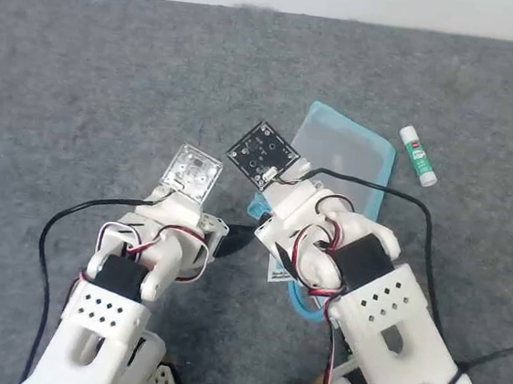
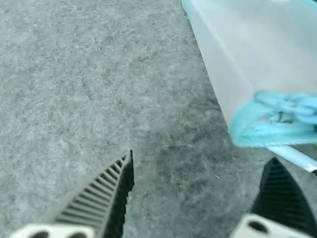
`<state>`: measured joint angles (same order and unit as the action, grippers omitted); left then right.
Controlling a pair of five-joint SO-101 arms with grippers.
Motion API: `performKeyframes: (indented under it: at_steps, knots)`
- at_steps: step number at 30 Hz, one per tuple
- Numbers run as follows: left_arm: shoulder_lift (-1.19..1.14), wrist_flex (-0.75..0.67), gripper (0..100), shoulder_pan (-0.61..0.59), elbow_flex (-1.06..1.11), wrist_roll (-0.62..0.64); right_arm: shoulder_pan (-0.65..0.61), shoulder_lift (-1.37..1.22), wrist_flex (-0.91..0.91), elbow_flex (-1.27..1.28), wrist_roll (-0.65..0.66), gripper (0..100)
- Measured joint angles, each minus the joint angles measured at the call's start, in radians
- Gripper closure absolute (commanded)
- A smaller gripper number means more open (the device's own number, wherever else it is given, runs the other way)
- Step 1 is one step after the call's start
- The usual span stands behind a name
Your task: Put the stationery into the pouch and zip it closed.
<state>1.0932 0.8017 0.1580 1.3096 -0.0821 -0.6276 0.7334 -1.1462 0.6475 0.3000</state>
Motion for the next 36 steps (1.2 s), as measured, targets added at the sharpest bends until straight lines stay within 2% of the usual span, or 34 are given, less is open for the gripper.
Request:
performKeyframes:
  at_steps: [4,9,15,19,25,36]
  knots:
    - [0.02,0.0,62,-0.002,0.0,0.0,0.0,0.0,0.0,0.003,0.0,99.2]
    - [0.176,0.069,62,0.003,0.003,0.0,0.0,0.0,0.0,0.061,0.0,99.2]
    - [0.285,0.072,62,0.002,0.077,0.0,0.0,0.006,0.0,0.061,0.0,99.2]
    - [0.281,0.048,62,0.002,0.078,0.0,0.0,0.057,-0.005,0.061,0.0,99.2]
    - [0.18,-0.041,64,0.002,0.078,0.0,-0.064,0.103,-0.049,0.061,0.0,99.2]
    - [0.044,-0.106,64,0.002,0.078,0.0,-0.071,0.107,-0.071,0.061,0.017,99.2]
